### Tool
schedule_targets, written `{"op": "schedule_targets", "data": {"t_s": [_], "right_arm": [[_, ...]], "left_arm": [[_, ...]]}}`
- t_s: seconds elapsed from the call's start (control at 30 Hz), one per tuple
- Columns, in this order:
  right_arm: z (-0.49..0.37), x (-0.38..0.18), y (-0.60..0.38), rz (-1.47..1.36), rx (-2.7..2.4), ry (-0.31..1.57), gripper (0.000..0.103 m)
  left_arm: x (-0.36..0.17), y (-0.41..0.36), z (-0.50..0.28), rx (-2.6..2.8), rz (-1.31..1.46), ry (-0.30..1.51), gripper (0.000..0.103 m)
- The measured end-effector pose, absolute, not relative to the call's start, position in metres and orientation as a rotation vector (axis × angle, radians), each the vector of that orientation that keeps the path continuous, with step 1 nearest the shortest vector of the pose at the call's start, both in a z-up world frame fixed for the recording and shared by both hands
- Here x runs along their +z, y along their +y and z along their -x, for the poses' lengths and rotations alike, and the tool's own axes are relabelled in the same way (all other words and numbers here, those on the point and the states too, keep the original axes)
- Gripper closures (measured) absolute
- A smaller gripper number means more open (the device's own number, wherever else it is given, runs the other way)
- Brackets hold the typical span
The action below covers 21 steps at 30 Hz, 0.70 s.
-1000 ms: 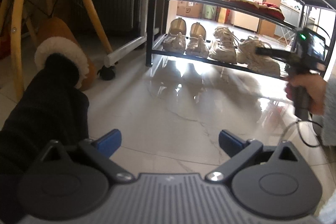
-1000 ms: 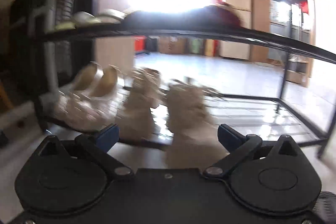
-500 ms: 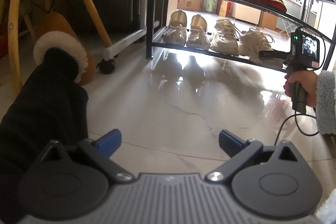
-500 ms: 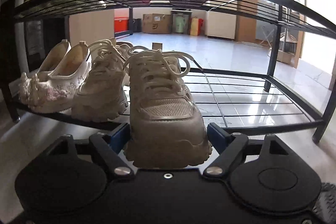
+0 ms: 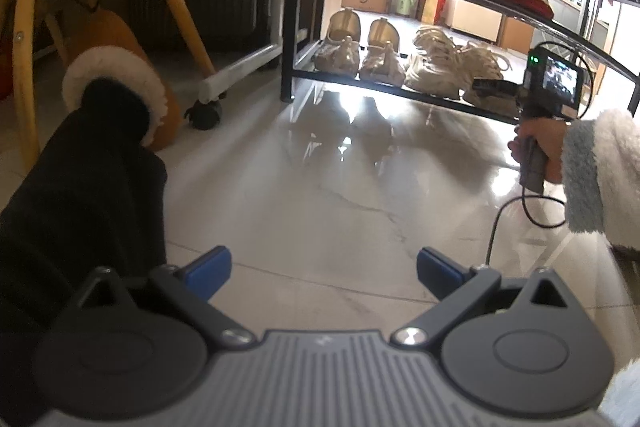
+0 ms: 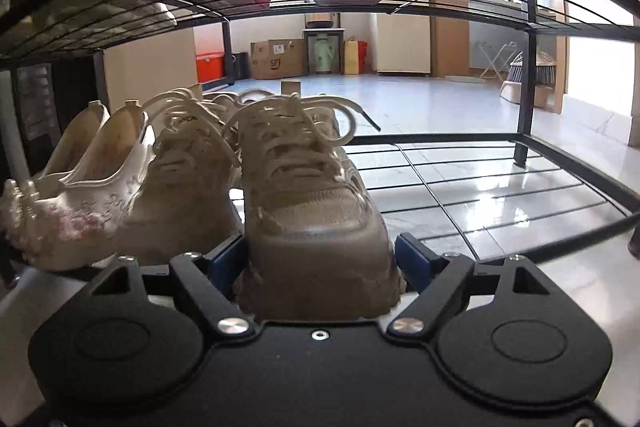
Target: Organize scattered shoes
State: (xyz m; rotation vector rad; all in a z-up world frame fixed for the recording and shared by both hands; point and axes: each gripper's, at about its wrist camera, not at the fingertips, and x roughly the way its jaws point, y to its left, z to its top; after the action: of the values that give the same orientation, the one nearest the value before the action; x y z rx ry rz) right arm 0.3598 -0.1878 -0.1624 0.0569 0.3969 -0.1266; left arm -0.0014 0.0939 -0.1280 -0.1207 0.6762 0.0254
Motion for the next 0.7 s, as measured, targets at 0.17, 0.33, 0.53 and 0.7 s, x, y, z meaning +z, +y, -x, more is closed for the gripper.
{"op": "schedule_targets", "data": {"t_s": [0.17, 0.33, 0.53, 0.7], "right_arm": [[-0.376, -0.16, -0.184, -0.085, -0.175, 0.421, 0.016], [-0.385, -0.161, -0.181, -0.079, -0.192, 0.437, 0.014], [-0.359, -0.145, -0.182, -0.026, -0.162, 0.412, 0.001], [-0.328, -0.126, -0.186, -0.024, -0.146, 0.457, 0.0]], "left_arm": [[-0.128, 0.093, 0.001, 0.021, 0.123, 0.676, 0.003], [-0.129, 0.093, 0.001, 0.016, 0.119, 0.673, 0.003], [-0.125, 0.096, 0.005, 0.016, 0.131, 0.649, 0.003], [-0.121, 0.093, 0.011, 0.005, 0.113, 0.624, 0.003]]}}
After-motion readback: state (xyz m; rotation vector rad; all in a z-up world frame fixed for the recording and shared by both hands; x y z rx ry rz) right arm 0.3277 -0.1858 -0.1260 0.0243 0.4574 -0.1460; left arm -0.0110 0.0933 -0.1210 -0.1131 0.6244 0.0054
